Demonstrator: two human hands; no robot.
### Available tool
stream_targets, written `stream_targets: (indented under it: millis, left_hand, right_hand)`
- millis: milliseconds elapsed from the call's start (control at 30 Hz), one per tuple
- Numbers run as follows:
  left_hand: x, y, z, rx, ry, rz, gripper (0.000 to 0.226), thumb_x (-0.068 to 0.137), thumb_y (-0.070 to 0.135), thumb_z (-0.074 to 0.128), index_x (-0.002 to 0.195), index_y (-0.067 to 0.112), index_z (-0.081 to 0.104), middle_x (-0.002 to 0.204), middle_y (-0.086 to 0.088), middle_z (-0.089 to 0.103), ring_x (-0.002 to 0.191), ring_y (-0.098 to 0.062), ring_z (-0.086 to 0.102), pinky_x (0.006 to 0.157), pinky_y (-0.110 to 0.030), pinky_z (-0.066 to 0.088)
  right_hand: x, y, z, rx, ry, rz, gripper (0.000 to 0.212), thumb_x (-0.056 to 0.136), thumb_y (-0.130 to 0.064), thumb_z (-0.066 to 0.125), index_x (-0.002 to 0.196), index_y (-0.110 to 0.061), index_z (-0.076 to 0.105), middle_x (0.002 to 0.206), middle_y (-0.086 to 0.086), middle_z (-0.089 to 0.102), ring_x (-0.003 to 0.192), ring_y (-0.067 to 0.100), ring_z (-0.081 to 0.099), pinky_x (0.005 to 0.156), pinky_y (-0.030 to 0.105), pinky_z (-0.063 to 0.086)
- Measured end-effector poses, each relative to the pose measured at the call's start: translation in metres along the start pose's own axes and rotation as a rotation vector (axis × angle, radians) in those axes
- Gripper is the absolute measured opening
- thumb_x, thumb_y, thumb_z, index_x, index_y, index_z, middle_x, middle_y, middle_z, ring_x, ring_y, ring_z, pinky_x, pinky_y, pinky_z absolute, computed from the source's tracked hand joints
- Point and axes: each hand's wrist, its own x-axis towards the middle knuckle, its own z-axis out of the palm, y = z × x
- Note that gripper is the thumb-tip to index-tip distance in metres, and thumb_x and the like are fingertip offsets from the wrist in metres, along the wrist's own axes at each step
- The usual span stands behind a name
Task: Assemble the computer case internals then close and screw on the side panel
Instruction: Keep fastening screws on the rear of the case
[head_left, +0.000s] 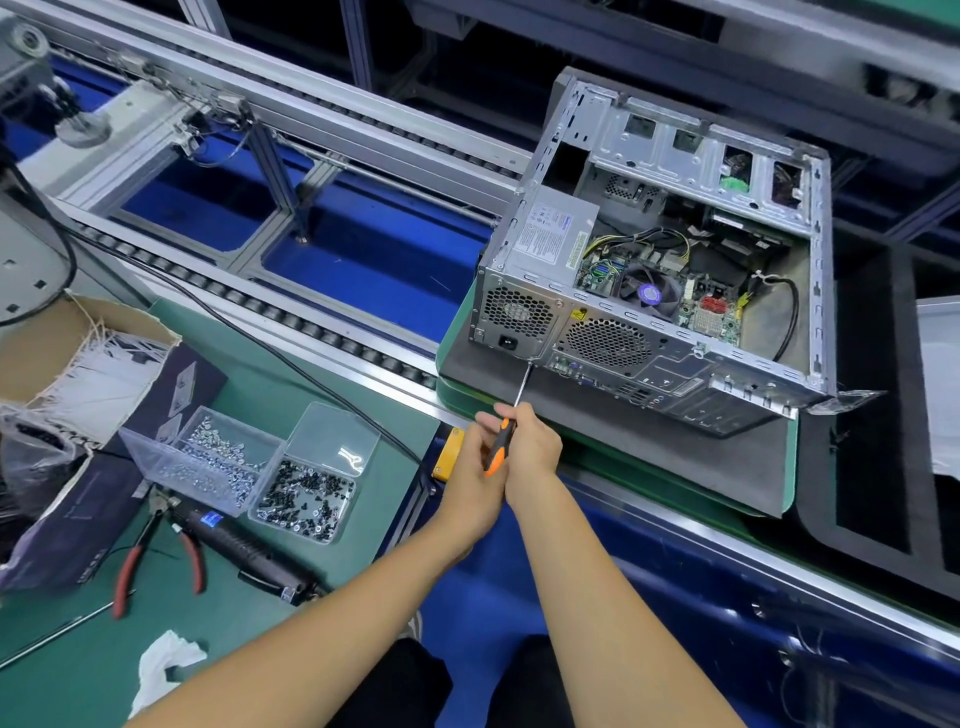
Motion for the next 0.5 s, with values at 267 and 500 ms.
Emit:
stream_targets:
  millis: [267,500]
  left_hand:
    - [0.007,0.0,-0.005,0.051,0.12,-0.011,0.013,0.095,0.012,0.064,0.089,0.019,0.055,0.077,0.0,0.06,0.07,-0.016,0.054,0.063,-0.031,0.044]
    - [0.005,0.013,-0.008,-0.005,-0.004,-0.111,0.031,0.109,0.026,0.042,0.082,0.013,0.047,0.067,-0.002,0.048,0.054,-0.011,0.042,0.049,-0.024,0.036]
  right_hand:
    - [-0.007,0.001,-0.003,-0.048,-0.092,0.042,0.029,0.09,-0.021,0.05,0.096,-0.005,0.074,0.087,0.015,0.078,0.063,0.022,0.073,0.051,0.026,0.054]
    - [-0.005,0.005,-0.001,-0.22,-0.072,-0.008,0.02,0.087,-0.023,0.055,0.08,-0.013,0.071,0.081,0.001,0.077,0.042,0.009,0.051,0.043,0.02,0.038]
